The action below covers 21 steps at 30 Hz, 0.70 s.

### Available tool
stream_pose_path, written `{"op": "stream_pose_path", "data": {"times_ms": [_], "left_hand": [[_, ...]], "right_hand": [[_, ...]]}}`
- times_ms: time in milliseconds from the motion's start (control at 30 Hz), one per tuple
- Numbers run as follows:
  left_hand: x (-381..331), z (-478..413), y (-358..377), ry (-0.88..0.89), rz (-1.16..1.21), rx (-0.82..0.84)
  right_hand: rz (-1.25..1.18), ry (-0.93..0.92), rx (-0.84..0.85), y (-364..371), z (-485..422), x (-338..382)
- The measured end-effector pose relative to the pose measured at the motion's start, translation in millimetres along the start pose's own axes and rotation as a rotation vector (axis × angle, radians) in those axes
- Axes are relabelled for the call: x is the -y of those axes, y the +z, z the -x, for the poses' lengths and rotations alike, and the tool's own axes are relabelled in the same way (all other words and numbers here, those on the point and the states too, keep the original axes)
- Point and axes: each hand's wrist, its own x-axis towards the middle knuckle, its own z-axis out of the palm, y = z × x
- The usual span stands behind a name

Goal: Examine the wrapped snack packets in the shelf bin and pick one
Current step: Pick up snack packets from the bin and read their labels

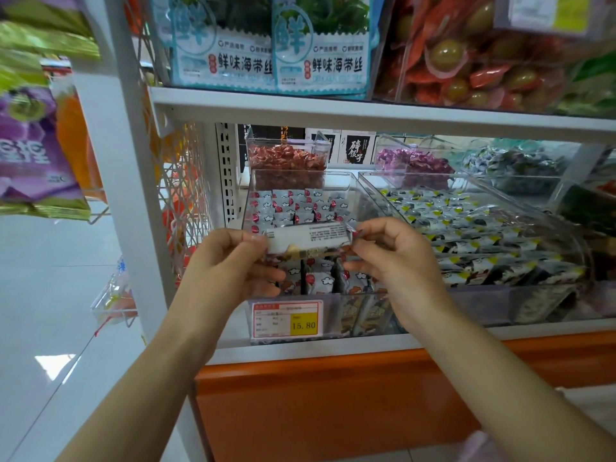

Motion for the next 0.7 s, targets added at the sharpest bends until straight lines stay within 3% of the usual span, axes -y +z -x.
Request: {"op": "stream_pose_path", "data": {"times_ms": [100, 233, 367, 700], "left_hand": [[-0.2, 1.2, 1.3, 0.029, -0.088, -0.042], [-1.6, 1.9, 1.5, 0.035, -0.095, -0.045], [-3.8, 4.6, 2.6, 0.064, -0.152, 0.012], [-6.1, 7.0, 0.2, 0.113, -0.221, 0.072]], "right_hand": [[-0.007, 0.027, 0.024, 0.9, -0.2, 0.3], [-0.199, 0.055, 0.088, 2.9, -1.7, 0.7], [0.018, -0.016, 0.122, 3.2, -1.5, -3.6], [0.181, -0.128, 0.039, 7.9, -1.3, 2.3]]}}
